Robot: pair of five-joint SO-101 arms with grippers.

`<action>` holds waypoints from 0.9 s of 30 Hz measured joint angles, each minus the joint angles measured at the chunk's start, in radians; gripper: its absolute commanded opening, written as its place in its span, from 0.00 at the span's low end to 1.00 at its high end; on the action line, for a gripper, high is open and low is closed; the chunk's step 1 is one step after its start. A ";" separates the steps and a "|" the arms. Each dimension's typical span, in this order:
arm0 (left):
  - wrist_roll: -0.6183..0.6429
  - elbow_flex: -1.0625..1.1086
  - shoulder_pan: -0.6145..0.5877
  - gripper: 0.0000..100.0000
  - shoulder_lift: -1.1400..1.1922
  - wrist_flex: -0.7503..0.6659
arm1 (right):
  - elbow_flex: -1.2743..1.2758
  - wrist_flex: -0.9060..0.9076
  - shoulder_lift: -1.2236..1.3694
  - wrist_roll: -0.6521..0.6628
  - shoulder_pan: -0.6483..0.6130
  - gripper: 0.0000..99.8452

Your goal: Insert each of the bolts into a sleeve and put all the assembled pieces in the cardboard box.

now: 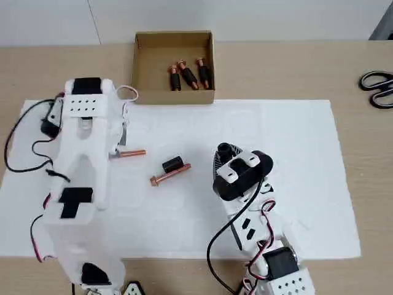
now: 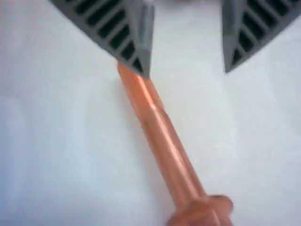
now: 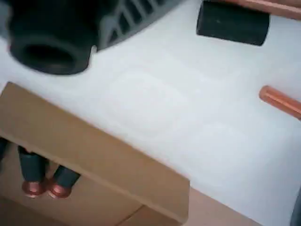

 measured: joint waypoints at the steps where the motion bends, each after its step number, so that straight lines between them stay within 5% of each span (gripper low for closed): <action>1: 0.000 0.000 0.000 0.10 0.000 -0.018 | 0.000 0.000 0.000 0.000 0.000 0.00; 27: 0.037 -0.018 -0.049 0.10 0.245 -0.120 | 0.000 0.000 0.000 0.000 0.000 0.00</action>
